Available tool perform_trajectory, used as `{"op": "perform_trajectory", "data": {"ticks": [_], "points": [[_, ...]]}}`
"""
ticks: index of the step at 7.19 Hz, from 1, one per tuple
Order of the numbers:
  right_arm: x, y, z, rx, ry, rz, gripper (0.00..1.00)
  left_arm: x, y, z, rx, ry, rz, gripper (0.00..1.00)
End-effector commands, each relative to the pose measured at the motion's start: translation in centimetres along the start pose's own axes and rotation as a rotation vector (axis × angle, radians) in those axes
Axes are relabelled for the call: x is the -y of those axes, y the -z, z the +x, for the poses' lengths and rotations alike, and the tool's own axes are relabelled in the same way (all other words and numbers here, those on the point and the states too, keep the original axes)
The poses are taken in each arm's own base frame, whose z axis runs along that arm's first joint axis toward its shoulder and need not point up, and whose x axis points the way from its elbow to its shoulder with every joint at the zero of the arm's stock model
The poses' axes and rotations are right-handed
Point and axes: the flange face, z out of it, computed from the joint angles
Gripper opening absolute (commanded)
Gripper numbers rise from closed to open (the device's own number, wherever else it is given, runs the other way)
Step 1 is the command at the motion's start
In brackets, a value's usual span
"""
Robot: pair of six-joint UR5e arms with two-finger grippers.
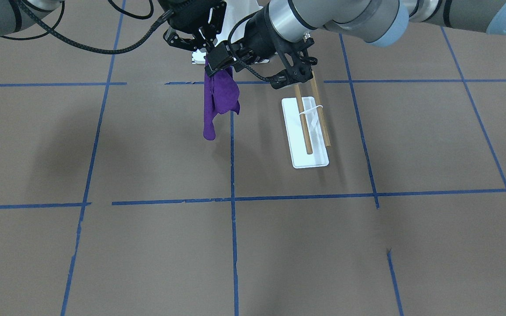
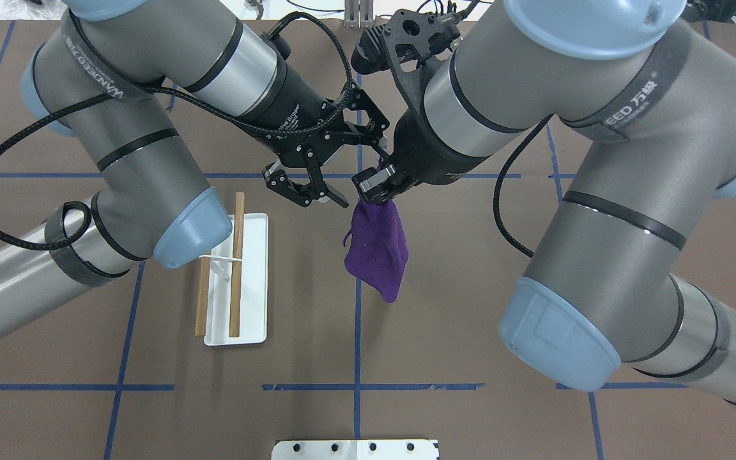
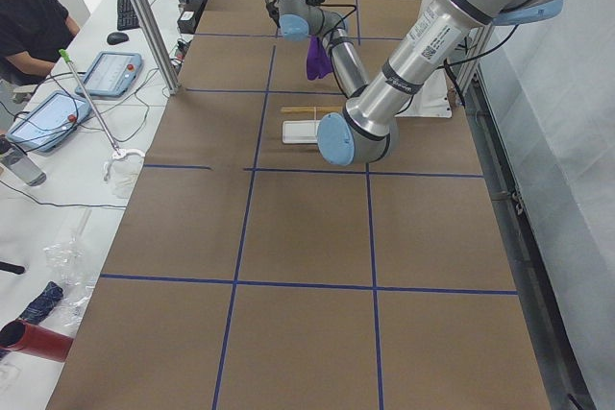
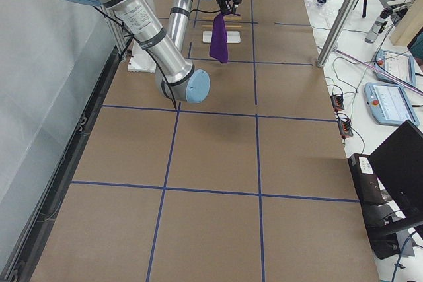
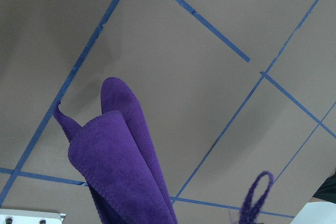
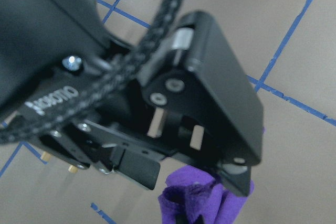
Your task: Hang towel on rack
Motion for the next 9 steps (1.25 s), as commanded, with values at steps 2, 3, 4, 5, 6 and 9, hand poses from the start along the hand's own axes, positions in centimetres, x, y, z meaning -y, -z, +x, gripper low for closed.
{"op": "perform_trajectory", "data": {"ticks": [2, 3, 4, 5, 6, 9], "points": [[-0.03, 0.13, -0.08, 0.002, 0.002, 0.002, 0.0, -0.23, 0.11, 0.05, -0.005, -0.009, -0.003, 0.0], [-0.03, 0.13, -0.08, 0.002, 0.002, 0.002, 0.0, -0.3, 0.16, 0.08, -0.012, -0.017, -0.007, 0.0], [-0.05, 0.08, -0.02, 0.001, 0.001, 0.001, 0.0, -0.33, 0.18, 0.08, -0.014, -0.02, -0.008, 0.0], [-0.05, 0.2, -0.1, 0.003, 0.002, 0.003, 0.0, -0.41, 0.23, 0.1, -0.016, -0.02, -0.008, 0.0], [-0.08, 0.15, -0.04, 0.002, 0.002, 0.002, 0.0, -0.41, 0.23, 0.1, -0.016, -0.02, -0.008, 0.0], [-0.14, 0.4, 0.57, -0.04, 0.01, 0.041, 1.0, -0.52, 0.34, 0.05, -0.017, -0.022, -0.009, 0.0]]}}
